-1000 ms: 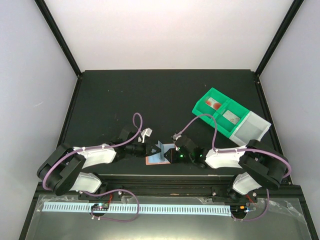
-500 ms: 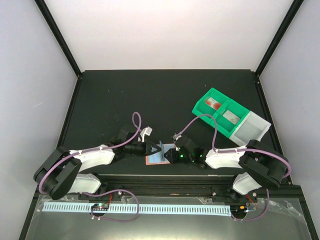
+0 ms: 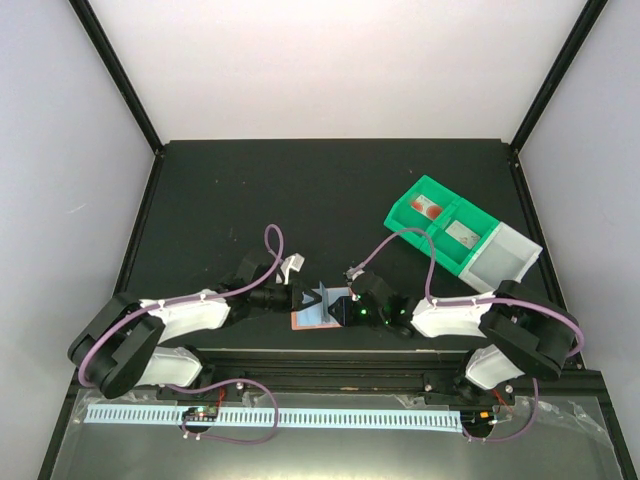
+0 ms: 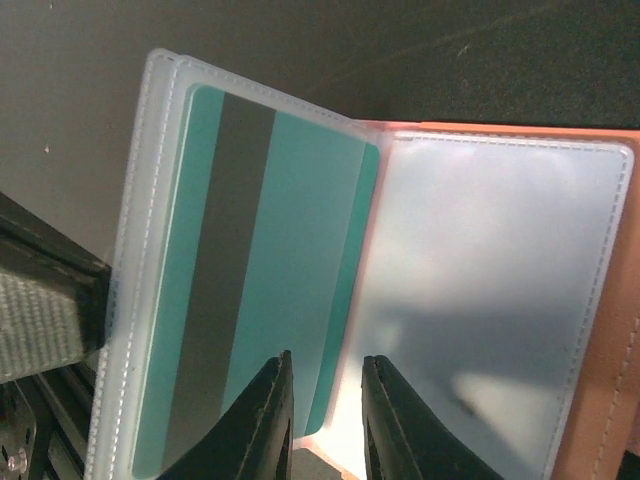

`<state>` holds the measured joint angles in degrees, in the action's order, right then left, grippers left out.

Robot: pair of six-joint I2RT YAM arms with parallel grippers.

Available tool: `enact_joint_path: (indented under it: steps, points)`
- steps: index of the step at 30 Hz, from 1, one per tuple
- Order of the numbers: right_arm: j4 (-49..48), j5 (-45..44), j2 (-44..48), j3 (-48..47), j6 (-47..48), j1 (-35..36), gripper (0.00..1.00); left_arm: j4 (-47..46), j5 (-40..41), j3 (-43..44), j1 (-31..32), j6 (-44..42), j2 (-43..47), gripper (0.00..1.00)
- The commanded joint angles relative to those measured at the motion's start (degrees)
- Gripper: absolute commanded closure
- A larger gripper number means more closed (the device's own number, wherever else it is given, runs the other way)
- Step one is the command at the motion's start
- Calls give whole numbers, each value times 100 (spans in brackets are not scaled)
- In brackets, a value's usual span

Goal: Take the credit cards out of the card holder

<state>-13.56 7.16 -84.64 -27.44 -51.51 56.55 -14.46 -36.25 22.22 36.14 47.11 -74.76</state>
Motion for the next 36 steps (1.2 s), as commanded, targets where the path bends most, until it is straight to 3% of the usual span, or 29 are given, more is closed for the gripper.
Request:
enact_joint_path:
  steps: [1, 14, 28, 36]
  points:
    - [-55, -174, 147, 61, -24, 22, 78, -27, 76, 28, 41, -122, -128, 97]
    - [44, -286, 349, 125, -24, 22, 74, 29, 155, 84, 55, -217, -333, 93]
    - [-66, 99, 716, 110, 72, 30, 48, 192, 233, 202, 110, -257, -373, 92]
    - [-84, 130, 644, 99, 86, 40, 46, 364, 284, 359, 137, -338, -440, 89]
